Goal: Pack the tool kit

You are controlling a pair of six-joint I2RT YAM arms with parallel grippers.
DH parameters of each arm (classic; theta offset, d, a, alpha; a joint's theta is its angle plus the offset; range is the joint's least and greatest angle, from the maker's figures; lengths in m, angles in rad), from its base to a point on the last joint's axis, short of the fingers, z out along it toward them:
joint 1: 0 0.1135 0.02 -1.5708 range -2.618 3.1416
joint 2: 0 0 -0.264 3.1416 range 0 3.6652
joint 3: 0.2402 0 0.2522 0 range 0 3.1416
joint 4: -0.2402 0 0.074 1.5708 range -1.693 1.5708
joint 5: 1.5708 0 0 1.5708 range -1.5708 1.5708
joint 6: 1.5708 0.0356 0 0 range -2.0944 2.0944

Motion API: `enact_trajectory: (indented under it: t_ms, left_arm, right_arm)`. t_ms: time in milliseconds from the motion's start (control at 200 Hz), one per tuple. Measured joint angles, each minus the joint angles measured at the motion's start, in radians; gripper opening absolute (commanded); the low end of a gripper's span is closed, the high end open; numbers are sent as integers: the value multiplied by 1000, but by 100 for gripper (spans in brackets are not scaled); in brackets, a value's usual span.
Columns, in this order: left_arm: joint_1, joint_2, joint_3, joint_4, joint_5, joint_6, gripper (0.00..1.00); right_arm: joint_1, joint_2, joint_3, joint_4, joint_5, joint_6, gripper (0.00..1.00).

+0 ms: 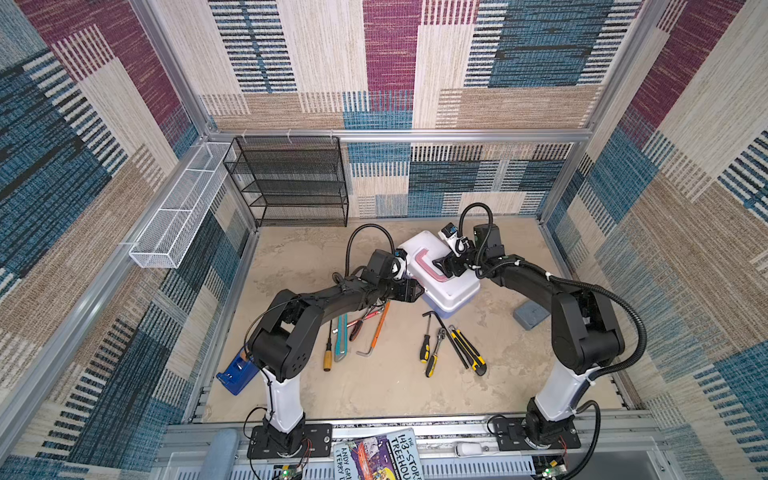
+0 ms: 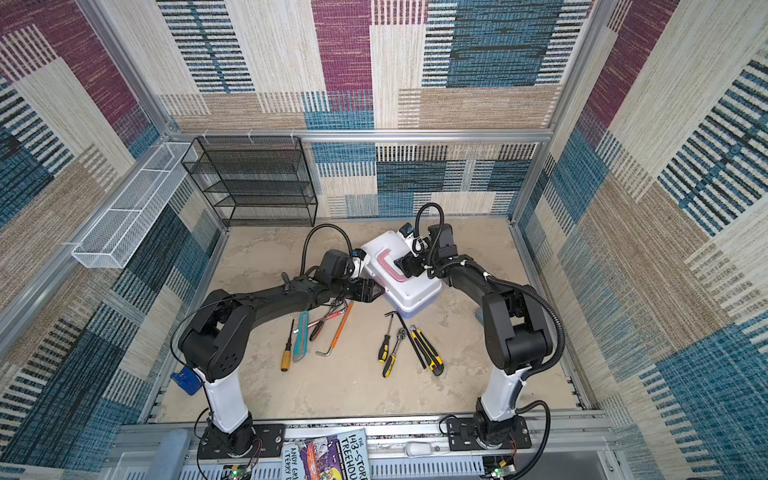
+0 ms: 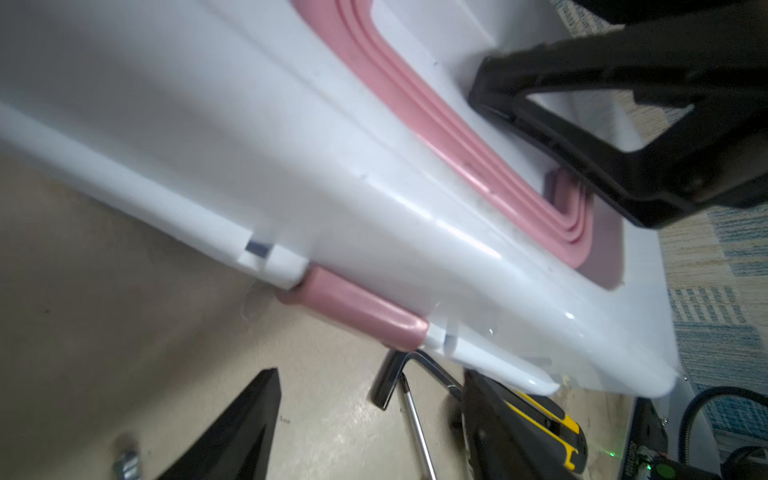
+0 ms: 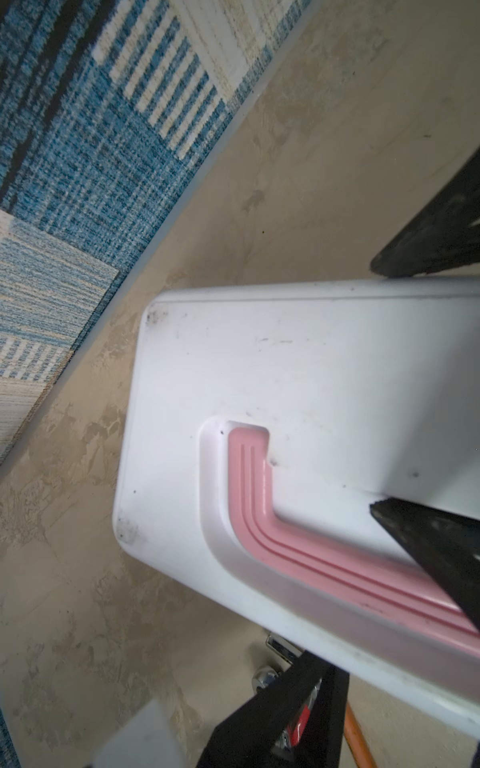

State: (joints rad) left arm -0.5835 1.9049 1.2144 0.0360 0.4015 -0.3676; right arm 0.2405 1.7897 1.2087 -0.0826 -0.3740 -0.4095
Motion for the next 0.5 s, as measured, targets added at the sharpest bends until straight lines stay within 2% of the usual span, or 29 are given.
enact_trajectory:
  t_ms: [301,501]
  left_arm:
    - [21,138,211,-114,50,5,74]
    - [41,153,254,-130,58,3,74]
  right_arm:
    - [-10,26,-6,68,40,92,80]
    - [-11,32,-26,119,71,155,80]
